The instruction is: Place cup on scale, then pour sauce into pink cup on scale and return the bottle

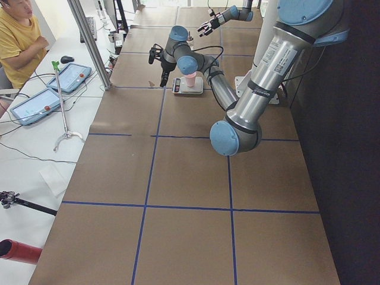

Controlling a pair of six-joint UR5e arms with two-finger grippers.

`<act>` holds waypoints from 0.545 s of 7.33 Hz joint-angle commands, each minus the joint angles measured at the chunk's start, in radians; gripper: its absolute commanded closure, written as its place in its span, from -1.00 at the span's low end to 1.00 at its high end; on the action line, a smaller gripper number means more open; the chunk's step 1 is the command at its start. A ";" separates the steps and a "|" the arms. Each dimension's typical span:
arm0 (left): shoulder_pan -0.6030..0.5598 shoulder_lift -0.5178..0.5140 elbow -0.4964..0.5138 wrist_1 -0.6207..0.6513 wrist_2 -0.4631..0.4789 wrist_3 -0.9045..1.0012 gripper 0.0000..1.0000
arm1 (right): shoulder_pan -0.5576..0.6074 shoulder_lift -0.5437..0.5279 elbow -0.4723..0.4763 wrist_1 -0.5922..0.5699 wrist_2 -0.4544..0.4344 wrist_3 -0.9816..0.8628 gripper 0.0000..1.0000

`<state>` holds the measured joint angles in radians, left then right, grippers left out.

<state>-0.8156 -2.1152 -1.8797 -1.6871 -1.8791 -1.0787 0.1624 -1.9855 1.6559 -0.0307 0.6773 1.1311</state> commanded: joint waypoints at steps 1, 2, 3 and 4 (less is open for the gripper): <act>0.001 0.024 -0.005 0.000 0.000 0.013 -0.41 | 0.224 0.075 -0.068 0.006 0.259 -0.095 -1.00; 0.000 0.033 -0.006 -0.002 -0.002 0.022 -0.41 | 0.343 0.136 -0.105 0.006 0.415 -0.097 -1.00; -0.002 0.046 -0.006 -0.003 -0.003 0.055 -0.41 | 0.474 0.190 -0.128 0.000 0.597 -0.097 -1.00; -0.003 0.049 -0.004 -0.003 -0.005 0.109 -0.41 | 0.608 0.195 -0.146 -0.035 0.792 -0.097 -1.00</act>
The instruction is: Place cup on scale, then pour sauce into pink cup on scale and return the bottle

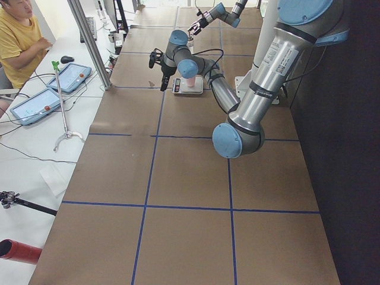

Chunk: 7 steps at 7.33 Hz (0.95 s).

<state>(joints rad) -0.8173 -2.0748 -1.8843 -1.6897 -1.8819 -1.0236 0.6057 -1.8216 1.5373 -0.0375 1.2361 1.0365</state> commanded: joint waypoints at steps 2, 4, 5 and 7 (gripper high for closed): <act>-0.048 0.060 0.007 -0.005 -0.005 0.175 -0.41 | 0.409 0.141 -0.025 -0.271 0.621 -0.009 -1.00; -0.179 0.134 0.008 -0.011 -0.087 0.361 -0.41 | 0.604 0.260 -0.022 -0.547 0.901 -0.100 -1.00; -0.259 0.180 0.013 -0.015 -0.171 0.485 -0.45 | 0.644 0.260 -0.025 -0.629 0.963 -0.225 -1.00; -0.392 0.243 0.066 -0.048 -0.291 0.681 -1.00 | 0.663 0.272 -0.019 -0.801 1.034 -0.354 -1.00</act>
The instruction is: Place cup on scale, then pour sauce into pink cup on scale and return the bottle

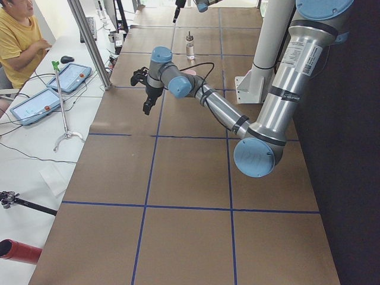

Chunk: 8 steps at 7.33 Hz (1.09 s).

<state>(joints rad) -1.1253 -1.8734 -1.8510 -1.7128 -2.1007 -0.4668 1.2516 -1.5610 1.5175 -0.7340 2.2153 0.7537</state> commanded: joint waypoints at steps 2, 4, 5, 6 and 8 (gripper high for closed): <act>-0.195 0.237 0.132 -0.257 -0.195 0.171 -1.00 | 0.035 0.013 0.003 -0.175 0.116 -0.076 -1.00; -0.221 0.295 0.199 -0.425 -0.206 0.165 -1.00 | 0.031 0.015 -0.003 -0.182 0.123 -0.083 -1.00; -0.229 0.289 0.241 -0.436 -0.206 0.168 -1.00 | 0.058 0.059 -0.002 -0.256 0.123 -0.083 -1.00; -0.232 0.290 0.290 -0.439 -0.205 0.165 -1.00 | 0.077 0.081 0.012 -0.309 0.126 -0.083 -1.00; -0.260 0.290 0.288 -0.439 -0.212 0.175 -1.00 | 0.101 0.084 0.007 -0.315 0.127 -0.089 -1.00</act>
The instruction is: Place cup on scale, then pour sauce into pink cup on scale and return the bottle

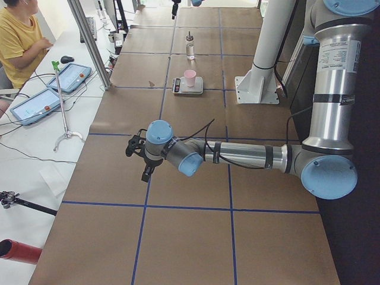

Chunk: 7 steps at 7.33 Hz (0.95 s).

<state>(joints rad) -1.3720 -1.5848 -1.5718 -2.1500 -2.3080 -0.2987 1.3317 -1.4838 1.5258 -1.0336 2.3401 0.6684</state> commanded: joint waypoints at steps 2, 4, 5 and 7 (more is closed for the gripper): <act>-0.018 0.008 0.032 0.010 -0.008 0.007 -1.00 | 0.020 -0.012 -0.009 -0.069 0.004 -0.245 -1.00; -0.024 0.031 0.038 0.013 -0.013 0.006 -1.00 | 0.043 0.005 -0.010 -0.256 -0.005 -0.523 -1.00; -0.024 0.034 0.039 0.015 -0.034 0.006 -1.00 | 0.047 0.038 -0.012 -0.364 -0.016 -0.611 -1.00; -0.022 0.034 0.045 0.018 -0.039 0.004 -1.00 | 0.072 0.060 -0.012 -0.512 -0.042 -0.766 -1.00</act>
<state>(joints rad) -1.3943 -1.5523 -1.5308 -2.1335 -2.3417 -0.2933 1.3882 -1.4373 1.5146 -1.4492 2.3119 0.0086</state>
